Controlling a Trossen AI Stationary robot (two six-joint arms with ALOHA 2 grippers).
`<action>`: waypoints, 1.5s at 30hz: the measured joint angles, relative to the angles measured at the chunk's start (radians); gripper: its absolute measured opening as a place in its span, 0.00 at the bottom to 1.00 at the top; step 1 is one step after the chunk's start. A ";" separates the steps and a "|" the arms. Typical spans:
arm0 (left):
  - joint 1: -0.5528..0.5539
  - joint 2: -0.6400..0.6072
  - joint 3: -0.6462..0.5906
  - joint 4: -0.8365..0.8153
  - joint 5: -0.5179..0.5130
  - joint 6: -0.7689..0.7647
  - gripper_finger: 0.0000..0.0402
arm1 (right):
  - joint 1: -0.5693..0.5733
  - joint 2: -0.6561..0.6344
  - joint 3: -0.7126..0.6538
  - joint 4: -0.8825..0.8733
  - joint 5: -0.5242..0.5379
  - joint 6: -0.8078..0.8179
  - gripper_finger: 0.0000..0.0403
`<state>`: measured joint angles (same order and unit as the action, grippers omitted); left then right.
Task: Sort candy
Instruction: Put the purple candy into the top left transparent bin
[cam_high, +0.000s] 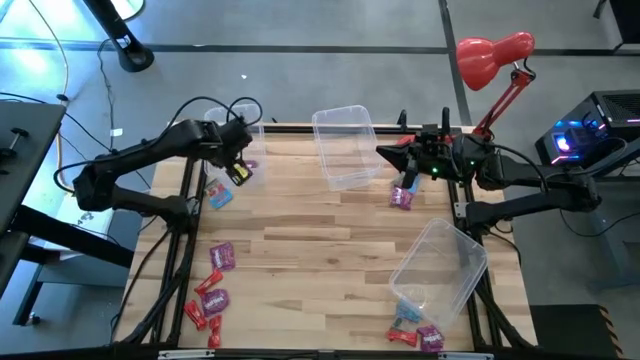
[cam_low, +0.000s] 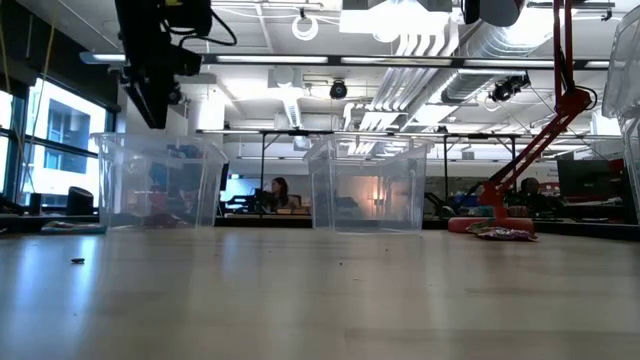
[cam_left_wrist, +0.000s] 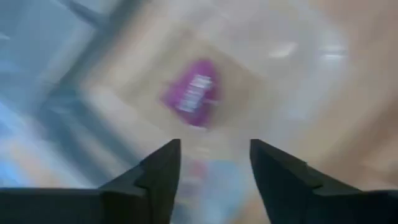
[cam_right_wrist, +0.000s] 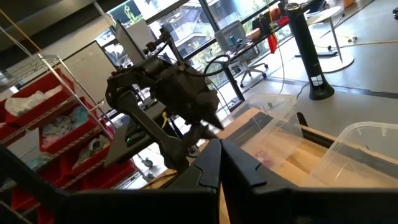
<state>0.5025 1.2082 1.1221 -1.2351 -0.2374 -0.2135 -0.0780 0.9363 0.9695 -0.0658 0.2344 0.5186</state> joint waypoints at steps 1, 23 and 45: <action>-0.005 -0.010 0.001 -0.002 0.076 -0.033 0.50 | 0.000 0.000 0.000 0.000 -0.001 0.000 0.00; -0.938 0.059 0.003 -0.223 0.133 -0.949 0.56 | 0.000 0.000 0.000 -0.001 -0.002 0.000 0.00; -1.028 0.166 -0.433 0.297 0.397 -1.090 0.56 | 0.000 0.000 0.000 -0.006 -0.002 0.000 0.00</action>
<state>-0.5251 1.3743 0.6895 -0.9382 0.1598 -1.3033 -0.0780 0.9363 0.9695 -0.0715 0.2321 0.5190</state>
